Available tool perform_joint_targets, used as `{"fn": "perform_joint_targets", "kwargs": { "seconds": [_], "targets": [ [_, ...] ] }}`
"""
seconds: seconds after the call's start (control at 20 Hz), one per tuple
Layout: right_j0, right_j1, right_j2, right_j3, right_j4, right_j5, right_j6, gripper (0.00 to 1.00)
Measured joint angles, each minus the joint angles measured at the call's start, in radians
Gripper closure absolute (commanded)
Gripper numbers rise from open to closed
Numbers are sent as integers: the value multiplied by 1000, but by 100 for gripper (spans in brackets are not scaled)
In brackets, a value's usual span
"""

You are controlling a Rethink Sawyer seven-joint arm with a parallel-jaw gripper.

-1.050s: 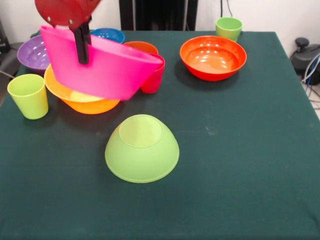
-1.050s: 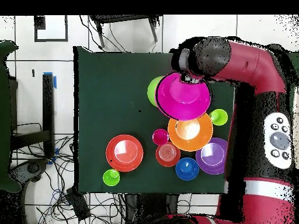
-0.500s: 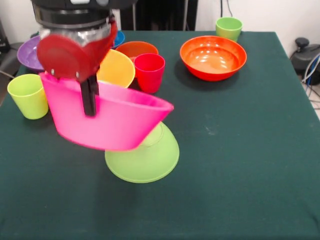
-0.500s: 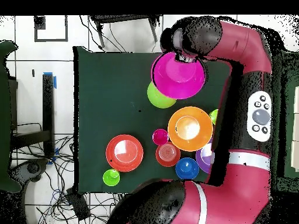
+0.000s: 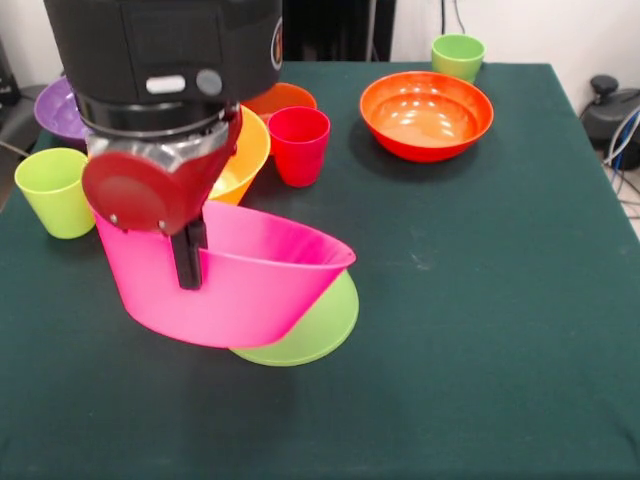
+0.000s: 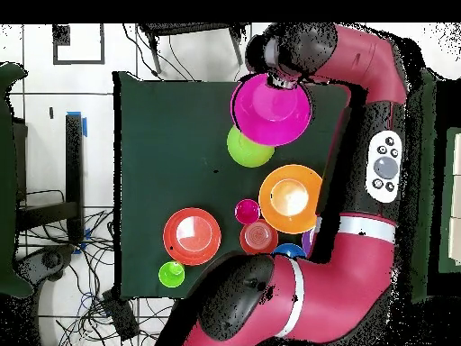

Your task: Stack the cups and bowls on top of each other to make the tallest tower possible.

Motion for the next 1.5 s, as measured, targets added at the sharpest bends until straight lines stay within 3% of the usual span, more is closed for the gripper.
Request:
{"fn": "perform_joint_targets", "kwargs": {
  "seconds": [0.3, 1.5],
  "targets": [
    [0, 28, 0, -11, 34, 17, 0, 100],
    [-1, 24, 0, 9, 96, 20, -1, 100]
  ]
}}
